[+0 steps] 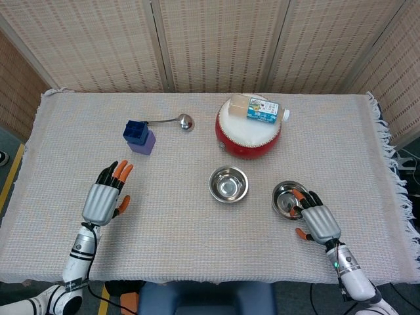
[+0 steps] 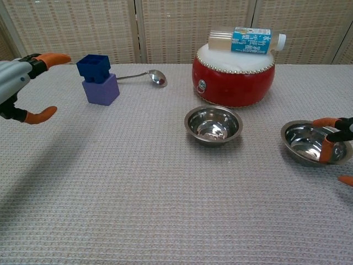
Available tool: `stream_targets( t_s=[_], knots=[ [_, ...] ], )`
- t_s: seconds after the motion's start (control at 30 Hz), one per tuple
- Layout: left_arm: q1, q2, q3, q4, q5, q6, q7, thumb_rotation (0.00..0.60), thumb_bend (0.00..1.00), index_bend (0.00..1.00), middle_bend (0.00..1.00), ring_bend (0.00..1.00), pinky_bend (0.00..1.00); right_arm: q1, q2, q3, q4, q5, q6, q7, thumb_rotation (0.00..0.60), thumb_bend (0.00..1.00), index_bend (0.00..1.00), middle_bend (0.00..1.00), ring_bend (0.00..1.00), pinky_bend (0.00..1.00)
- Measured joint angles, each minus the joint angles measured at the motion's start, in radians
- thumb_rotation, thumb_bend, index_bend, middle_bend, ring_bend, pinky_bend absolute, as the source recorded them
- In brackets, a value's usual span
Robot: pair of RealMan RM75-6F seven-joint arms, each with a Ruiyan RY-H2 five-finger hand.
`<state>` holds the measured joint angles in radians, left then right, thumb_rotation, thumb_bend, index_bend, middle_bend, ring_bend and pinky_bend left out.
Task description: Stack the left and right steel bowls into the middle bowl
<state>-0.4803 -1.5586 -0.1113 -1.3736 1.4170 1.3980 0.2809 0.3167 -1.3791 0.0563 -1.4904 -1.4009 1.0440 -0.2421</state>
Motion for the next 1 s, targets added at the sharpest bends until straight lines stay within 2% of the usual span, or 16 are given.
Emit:
stream_targets(
  t_s=[0.17, 0.37, 0.5, 0.7, 0.93, 1.0],
  knots=[
    [0.020, 0.027, -0.002, -0.005, -0.002, 0.009, -0.014, 0.600, 0.41, 0.00, 0.00, 0.00, 0.15, 0.022, -0.047, 0.011, 0.023, 0.045, -0.021, -0.040, 0.600, 0.31, 0.58, 0.02, 0.00, 0.00],
    [0.035, 0.036, -0.009, 0.004, 0.007, 0.032, -0.010, 0.600, 0.41, 0.00, 0.00, 0.00, 0.15, 0.027, -0.084, 0.022, 0.045, 0.038, 0.028, -0.035, 0.600, 0.38, 0.69, 0.08, 0.00, 0.00],
    [0.045, 0.043, -0.013, 0.006, 0.013, 0.041, -0.014, 0.600, 0.41, 0.00, 0.00, 0.00, 0.15, 0.028, -0.084, 0.027, 0.030, 0.007, 0.069, -0.016, 0.600, 0.38, 0.70, 0.09, 0.00, 0.00],
    [0.059, 0.055, -0.022, 0.003, 0.014, 0.051, -0.025, 0.600, 0.41, 0.00, 0.00, 0.00, 0.15, 0.050, -0.073, 0.057, -0.051, -0.040, 0.122, -0.011, 0.600, 0.38, 0.70, 0.09, 0.00, 0.00],
    [0.077, 0.073, -0.032, -0.003, 0.007, 0.061, -0.041, 0.600, 0.41, 0.00, 0.00, 0.00, 0.15, 0.156, -0.131, 0.131, -0.095, -0.006, 0.071, -0.119, 0.600, 0.38, 0.69, 0.10, 0.00, 0.00],
    [0.084, 0.081, -0.033, -0.005, 0.006, 0.065, -0.044, 0.600, 0.41, 0.00, 0.00, 0.00, 0.15, 0.188, -0.168, 0.151, -0.085, 0.019, 0.049, -0.150, 0.600, 0.38, 0.65, 0.09, 0.00, 0.00]
  ],
)
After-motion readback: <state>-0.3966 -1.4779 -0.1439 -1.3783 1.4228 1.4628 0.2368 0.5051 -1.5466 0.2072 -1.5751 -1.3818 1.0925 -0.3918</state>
